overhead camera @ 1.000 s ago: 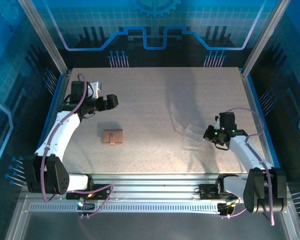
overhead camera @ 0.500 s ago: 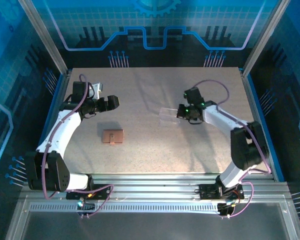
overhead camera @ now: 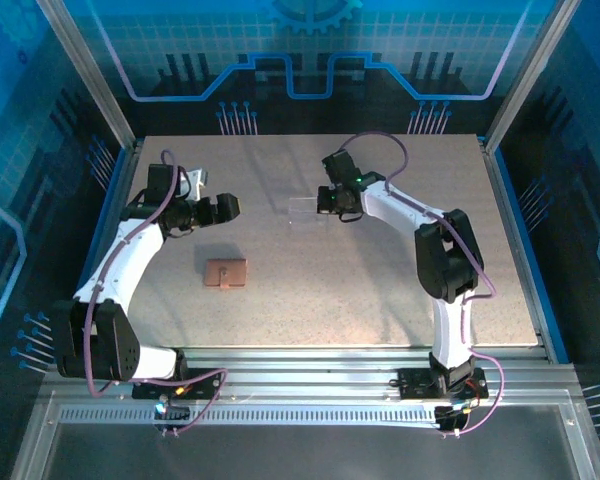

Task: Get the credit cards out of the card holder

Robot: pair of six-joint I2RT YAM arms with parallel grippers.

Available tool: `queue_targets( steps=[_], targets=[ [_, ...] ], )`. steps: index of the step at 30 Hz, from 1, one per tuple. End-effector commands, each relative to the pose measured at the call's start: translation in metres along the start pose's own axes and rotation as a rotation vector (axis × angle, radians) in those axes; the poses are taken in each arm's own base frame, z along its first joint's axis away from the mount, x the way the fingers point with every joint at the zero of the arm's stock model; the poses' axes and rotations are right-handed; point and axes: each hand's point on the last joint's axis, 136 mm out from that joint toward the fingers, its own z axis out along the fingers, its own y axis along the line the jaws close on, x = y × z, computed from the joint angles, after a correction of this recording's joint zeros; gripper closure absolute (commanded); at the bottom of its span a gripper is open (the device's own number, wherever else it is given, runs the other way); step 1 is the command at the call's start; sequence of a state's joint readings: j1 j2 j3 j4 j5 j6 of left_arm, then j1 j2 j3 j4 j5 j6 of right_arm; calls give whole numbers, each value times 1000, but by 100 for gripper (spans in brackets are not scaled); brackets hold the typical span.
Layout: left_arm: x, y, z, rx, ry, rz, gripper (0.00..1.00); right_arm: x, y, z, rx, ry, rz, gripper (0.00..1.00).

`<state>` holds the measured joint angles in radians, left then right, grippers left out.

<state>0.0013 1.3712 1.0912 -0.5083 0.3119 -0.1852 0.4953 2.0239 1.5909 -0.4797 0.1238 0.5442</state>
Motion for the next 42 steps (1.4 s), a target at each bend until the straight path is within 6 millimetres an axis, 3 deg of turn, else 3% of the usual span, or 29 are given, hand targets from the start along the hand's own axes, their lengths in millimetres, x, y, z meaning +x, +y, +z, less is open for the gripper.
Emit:
queue_targets(
  steps=[1,13,22,32,38,42],
  targets=[
    [10,-4,2,13,37,-20,1,3,-3,3,46,18,-27,100],
    [12,1,5,-13,56,-32,1,15,-13,5,67,20,0,100],
    [20,7,15,-30,103,-97,1,12,-13,-5,64,-3,19,91],
    [54,25,43,-71,194,-176,1,0,-7,-36,31,-62,19,84],
    [56,37,67,-91,228,-193,1,-2,6,-53,-19,-70,10,82],
    [57,41,86,-80,267,-204,1,10,23,-62,-68,-47,-11,79]
  ],
)
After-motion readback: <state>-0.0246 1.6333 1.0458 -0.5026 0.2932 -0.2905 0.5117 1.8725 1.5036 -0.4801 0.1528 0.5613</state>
